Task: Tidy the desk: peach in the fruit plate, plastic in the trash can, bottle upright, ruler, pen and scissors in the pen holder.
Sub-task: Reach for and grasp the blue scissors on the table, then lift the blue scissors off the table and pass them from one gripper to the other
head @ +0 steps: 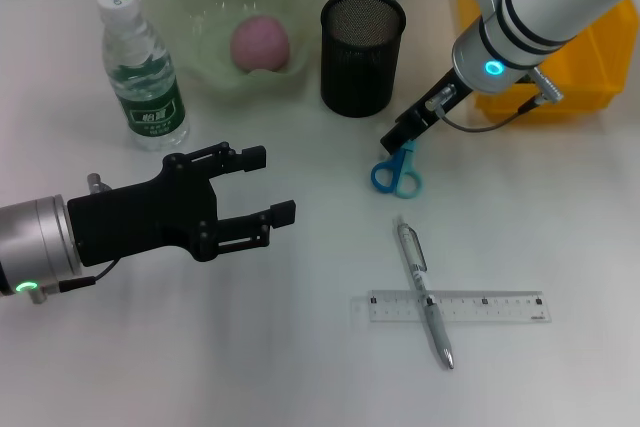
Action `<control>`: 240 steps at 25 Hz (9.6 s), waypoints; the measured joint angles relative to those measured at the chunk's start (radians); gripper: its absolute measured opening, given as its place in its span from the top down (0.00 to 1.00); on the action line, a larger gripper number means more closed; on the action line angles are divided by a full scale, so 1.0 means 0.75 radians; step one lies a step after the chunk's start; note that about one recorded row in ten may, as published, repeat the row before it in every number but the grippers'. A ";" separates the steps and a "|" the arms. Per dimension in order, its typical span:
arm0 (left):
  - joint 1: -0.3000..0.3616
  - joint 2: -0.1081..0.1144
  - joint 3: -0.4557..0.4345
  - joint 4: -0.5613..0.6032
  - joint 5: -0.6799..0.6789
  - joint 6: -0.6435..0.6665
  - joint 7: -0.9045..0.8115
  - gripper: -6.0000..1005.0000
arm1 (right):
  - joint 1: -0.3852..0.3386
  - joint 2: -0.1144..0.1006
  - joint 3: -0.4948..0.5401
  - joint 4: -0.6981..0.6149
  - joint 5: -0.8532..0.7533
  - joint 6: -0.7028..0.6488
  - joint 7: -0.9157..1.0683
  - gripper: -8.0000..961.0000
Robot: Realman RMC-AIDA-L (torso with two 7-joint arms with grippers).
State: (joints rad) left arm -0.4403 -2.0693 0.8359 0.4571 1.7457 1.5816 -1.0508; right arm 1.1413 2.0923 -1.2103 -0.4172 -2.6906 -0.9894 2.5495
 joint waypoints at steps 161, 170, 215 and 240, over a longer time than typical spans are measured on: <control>-0.029 0.002 0.000 0.004 -0.023 0.008 0.002 0.28 | -0.064 -0.008 -0.119 -0.090 0.078 -0.076 0.005 0.77; -0.029 0.002 0.000 0.002 -0.023 0.007 0.003 0.28 | -0.165 -0.006 -0.123 -0.298 0.114 -0.200 -0.016 0.77; -0.117 -0.013 -0.033 -0.301 -0.467 0.052 -0.195 0.29 | -0.805 -0.009 0.055 -0.132 1.842 -0.418 -2.012 0.77; -0.363 -0.014 -0.342 -0.916 -0.599 -0.146 0.567 0.29 | -0.589 0.000 0.056 0.545 2.356 -0.446 -2.848 0.77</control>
State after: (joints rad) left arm -0.7122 -2.0800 0.5796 -0.2301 1.2962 1.4723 -0.6256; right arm 0.6995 2.0924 -1.1685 -0.0087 -0.9234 -1.3240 0.4132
